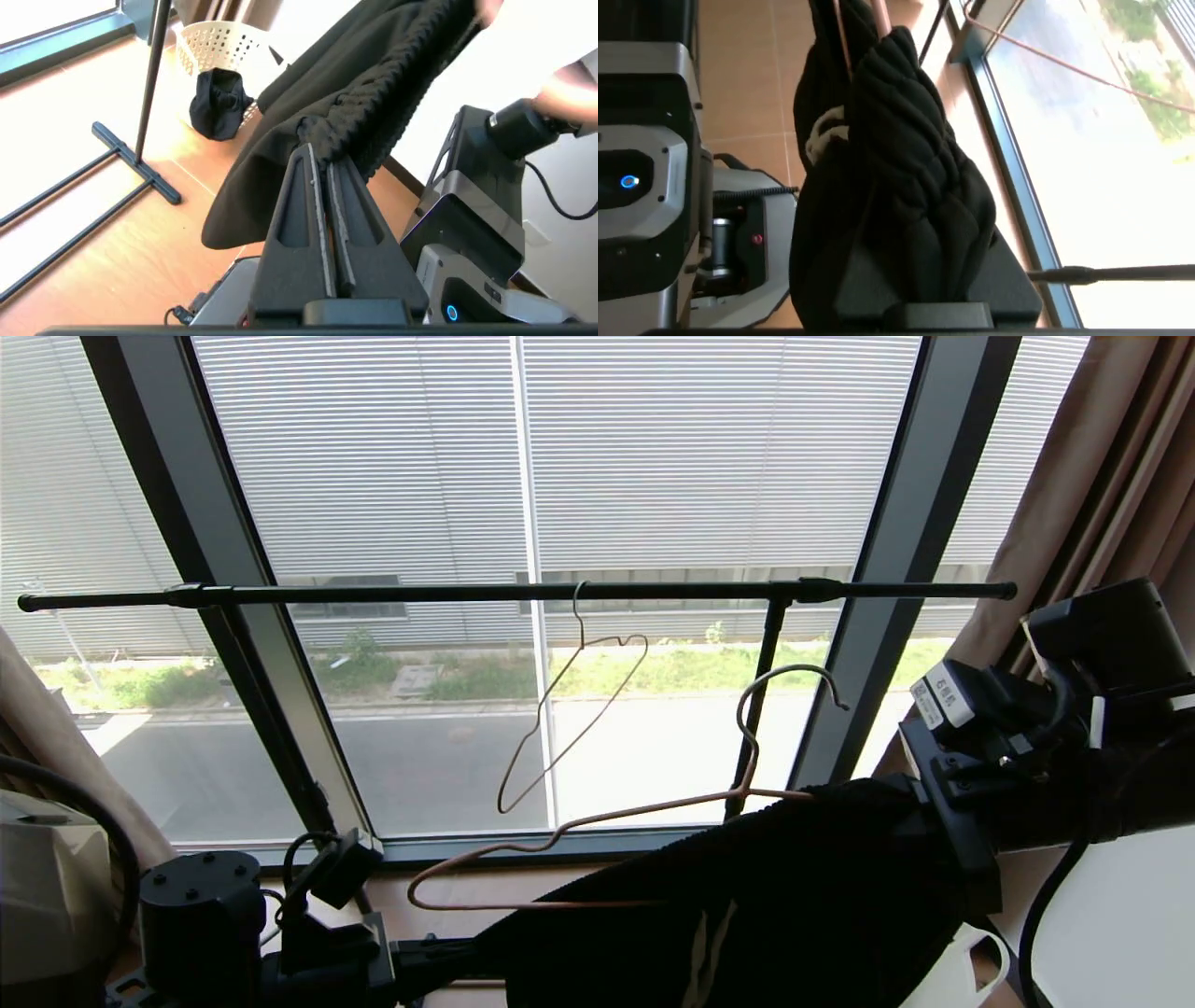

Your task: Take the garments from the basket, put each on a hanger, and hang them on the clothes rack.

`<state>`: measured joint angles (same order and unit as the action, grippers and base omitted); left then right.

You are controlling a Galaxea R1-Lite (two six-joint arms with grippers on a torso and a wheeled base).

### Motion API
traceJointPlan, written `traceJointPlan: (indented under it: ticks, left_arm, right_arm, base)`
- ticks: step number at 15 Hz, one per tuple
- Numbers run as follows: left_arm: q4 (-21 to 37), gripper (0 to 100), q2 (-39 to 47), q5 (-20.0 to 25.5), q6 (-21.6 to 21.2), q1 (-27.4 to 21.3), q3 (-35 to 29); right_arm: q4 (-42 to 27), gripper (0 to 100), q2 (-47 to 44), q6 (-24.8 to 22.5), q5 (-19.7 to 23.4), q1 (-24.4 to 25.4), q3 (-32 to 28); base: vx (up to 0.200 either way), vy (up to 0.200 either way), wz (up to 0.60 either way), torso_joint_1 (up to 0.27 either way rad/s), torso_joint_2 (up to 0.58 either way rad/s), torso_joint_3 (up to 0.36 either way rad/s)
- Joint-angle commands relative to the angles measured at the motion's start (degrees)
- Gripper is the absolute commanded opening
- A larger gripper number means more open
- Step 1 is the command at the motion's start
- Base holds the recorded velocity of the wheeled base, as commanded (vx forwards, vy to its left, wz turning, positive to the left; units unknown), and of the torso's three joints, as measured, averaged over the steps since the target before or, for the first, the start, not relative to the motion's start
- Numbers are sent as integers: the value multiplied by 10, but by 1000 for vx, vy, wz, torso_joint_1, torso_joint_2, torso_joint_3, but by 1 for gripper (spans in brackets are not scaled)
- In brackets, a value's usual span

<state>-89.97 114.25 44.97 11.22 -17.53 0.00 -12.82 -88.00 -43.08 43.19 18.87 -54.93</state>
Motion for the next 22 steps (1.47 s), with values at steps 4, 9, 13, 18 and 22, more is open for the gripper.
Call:
traceJointPlan:
  ticks: [4, 9, 13, 18, 22]
  left_arm:
    - [0, 0, -22, -4, 1, 22, -8]
    - [0, 0, -31, -6, 2, 36, -12]
    - [0, 0, -39, -7, 2, 36, -11]
    - [0, 0, -51, -8, 3, 40, -10]
    - [0, 0, -56, -8, 4, 42, -9]
  right_arm:
    - [1, 0, 10, -12, -54, -3, 25]
    - [2, 0, 13, -22, -121, -3, 49]
    - [2, 0, 10, -30, -157, -3, 62]
    - [50, 0, 1, -30, -203, -2, 100]
    - [117, 0, -28, -29, -236, 2, 141]
  base:
    - [0, 0, 0, 0, 0, 0]
    - [0, 0, 0, 0, 0, 0]
    - [0, 0, 0, 0, 0, 0]
    - [0, 0, 0, 0, 0, 0]
    - [0, 0, 0, 0, 0, 0]
